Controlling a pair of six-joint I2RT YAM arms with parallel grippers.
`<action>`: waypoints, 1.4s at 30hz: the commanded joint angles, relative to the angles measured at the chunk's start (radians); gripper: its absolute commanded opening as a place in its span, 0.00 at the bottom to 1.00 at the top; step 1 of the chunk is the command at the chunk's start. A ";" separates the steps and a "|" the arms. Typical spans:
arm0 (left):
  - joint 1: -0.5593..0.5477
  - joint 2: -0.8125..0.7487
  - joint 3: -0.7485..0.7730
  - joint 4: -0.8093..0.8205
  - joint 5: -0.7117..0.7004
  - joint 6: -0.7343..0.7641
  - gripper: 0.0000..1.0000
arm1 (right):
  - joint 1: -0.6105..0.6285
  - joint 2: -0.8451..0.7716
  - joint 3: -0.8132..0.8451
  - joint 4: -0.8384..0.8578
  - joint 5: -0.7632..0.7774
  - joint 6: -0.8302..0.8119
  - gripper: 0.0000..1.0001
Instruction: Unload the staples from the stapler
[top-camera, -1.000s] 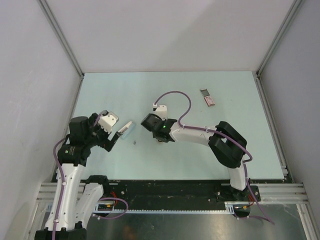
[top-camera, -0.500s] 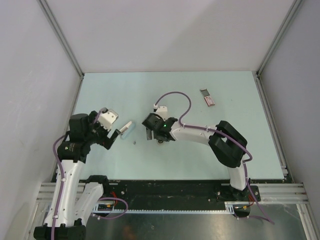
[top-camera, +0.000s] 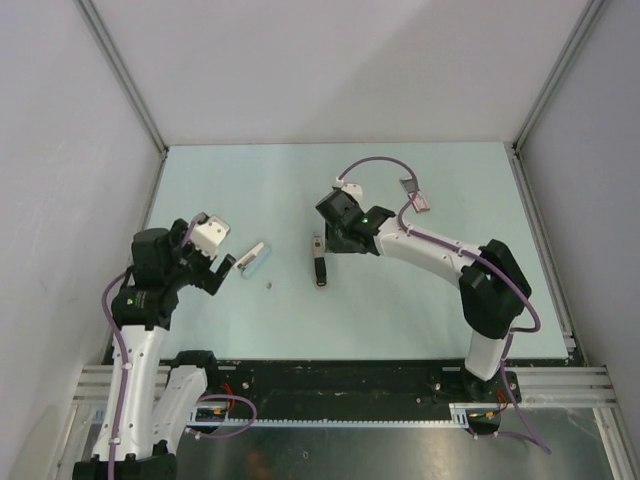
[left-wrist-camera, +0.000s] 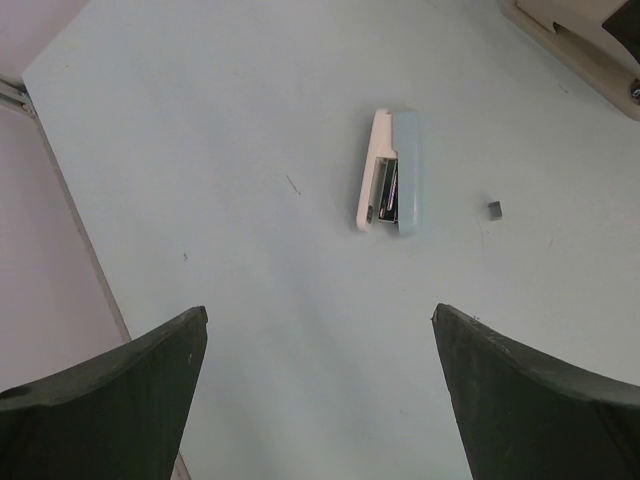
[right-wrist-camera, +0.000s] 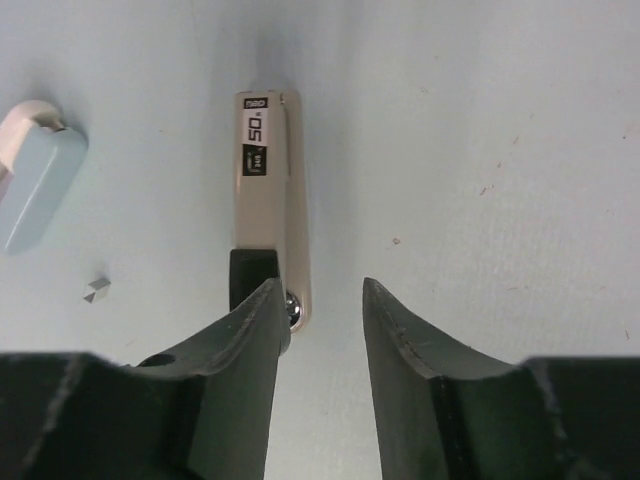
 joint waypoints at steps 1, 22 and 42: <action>0.011 0.002 0.013 0.035 0.005 -0.021 1.00 | 0.023 0.025 0.025 -0.027 -0.059 -0.071 0.48; 0.011 0.014 0.017 0.035 -0.010 -0.094 0.99 | 0.108 0.332 0.376 -0.330 0.052 -0.049 0.67; -0.009 0.025 -0.068 0.036 0.067 -0.075 0.99 | 0.047 0.372 0.359 -0.212 -0.083 -0.038 0.18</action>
